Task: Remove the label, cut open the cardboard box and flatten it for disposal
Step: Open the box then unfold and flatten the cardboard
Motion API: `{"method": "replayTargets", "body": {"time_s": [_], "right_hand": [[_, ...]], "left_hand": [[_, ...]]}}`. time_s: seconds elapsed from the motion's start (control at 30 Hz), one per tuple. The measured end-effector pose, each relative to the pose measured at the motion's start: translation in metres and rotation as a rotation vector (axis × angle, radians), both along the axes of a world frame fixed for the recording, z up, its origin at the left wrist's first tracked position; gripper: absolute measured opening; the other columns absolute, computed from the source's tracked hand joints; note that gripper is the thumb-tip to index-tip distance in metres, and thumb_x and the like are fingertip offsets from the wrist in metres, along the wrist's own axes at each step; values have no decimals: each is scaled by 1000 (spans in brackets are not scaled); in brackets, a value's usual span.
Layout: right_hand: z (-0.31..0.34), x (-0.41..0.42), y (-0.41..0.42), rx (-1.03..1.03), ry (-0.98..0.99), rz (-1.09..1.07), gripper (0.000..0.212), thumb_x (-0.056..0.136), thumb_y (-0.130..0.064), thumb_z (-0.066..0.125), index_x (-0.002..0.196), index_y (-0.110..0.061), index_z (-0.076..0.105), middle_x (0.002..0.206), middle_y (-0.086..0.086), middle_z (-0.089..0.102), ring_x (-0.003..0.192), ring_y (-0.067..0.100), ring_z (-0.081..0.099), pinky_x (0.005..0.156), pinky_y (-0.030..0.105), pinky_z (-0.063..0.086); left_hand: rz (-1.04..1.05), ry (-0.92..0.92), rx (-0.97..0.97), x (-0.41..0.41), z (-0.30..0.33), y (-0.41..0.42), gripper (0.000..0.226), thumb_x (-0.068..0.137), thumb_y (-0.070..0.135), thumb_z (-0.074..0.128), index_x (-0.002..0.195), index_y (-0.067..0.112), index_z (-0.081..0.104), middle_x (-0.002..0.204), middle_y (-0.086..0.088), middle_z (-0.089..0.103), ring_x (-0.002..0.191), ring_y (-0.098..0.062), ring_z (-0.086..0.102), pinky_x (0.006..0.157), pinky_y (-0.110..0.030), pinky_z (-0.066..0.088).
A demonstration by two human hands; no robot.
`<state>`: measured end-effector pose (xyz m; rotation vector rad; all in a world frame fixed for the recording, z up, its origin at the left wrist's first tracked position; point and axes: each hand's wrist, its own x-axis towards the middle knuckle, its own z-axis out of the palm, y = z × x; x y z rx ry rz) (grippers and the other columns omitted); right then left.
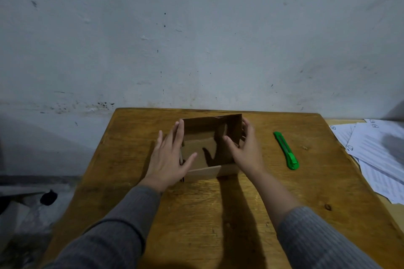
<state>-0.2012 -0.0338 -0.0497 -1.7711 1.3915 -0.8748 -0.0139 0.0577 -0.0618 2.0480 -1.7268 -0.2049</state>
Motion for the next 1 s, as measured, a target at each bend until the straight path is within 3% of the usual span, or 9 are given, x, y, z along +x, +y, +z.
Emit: {"method": "replayTargets", "body": {"time_s": [0.13, 0.3, 0.37, 0.47, 0.57, 0.73, 0.9, 0.93, 1.0], "right_hand": [[-20, 6, 2, 60, 271, -74, 105, 82, -43, 66, 147, -35, -16, 156, -1, 27, 143, 27, 25, 114, 51, 26], [-22, 6, 9, 98, 344, 56, 116, 81, -28, 71, 143, -34, -27, 153, 1, 33, 135, 26, 41, 108, 46, 37], [-26, 5, 7, 114, 366, 107, 108, 84, -26, 68, 145, -36, -20, 153, -2, 32, 134, 23, 43, 105, 44, 41], [-32, 2, 4, 128, 455, 208, 73, 91, -27, 58, 149, -35, 14, 159, -9, 14, 142, 18, 28, 112, 38, 31], [-33, -1, 2, 113, 486, 283, 52, 93, -26, 55, 142, -29, 38, 157, -12, 17, 142, 12, 26, 113, 31, 27], [-27, -11, 7, 131, 490, 349, 45, 92, -23, 56, 136, -26, 48, 145, -11, 36, 130, 10, 41, 110, 28, 35], [-28, -21, 23, 80, 486, 293, 45, 92, -24, 57, 135, -28, 49, 145, -12, 34, 130, 10, 41, 108, 26, 36], [-29, -21, 27, 70, 488, 266, 46, 91, -25, 58, 136, -28, 48, 146, -12, 32, 130, 10, 41, 107, 26, 36], [-29, -21, 33, 64, 483, 224, 50, 90, -27, 59, 138, -28, 46, 149, -11, 29, 130, 10, 42, 107, 27, 38]], "left_hand": [[52, -57, -68, 4, 1, -19, 97, 92, 59, 40, 138, 31, -40, 157, -8, 25, 143, -19, 26, 120, -43, 1], [100, -55, -68, 9, 8, -39, 99, 91, 54, 48, 143, 33, -33, 144, -6, 46, 133, -21, 44, 119, -47, 12], [111, -55, -16, 11, 9, -47, 97, 93, 48, 49, 143, 32, -33, 133, -4, 54, 125, -20, 50, 119, -48, 14], [131, -56, 73, 14, 5, -58, 99, 94, 36, 50, 140, 33, -37, 115, 0, 59, 111, -18, 56, 117, -50, 22], [149, -60, 102, 15, 3, -64, 100, 94, 34, 52, 138, 32, -39, 112, 0, 60, 108, -20, 57, 115, -48, 27], [157, -70, 166, 13, 5, -66, 102, 92, 31, 56, 143, 30, -33, 111, -2, 60, 103, -20, 58, 110, -47, 35], [155, -58, 281, 18, 2, -69, 112, 88, 38, 61, 137, 35, -40, 122, -9, 57, 92, -23, 60, 76, -42, 55], [152, -37, 309, 19, 4, -70, 114, 87, 40, 62, 136, 36, -41, 129, -10, 53, 98, -25, 60, 77, -43, 55], [154, -59, 354, 20, 12, -72, 114, 86, 43, 63, 140, 33, -37, 149, -12, 34, 126, -30, 45, 97, -51, 46]]}}
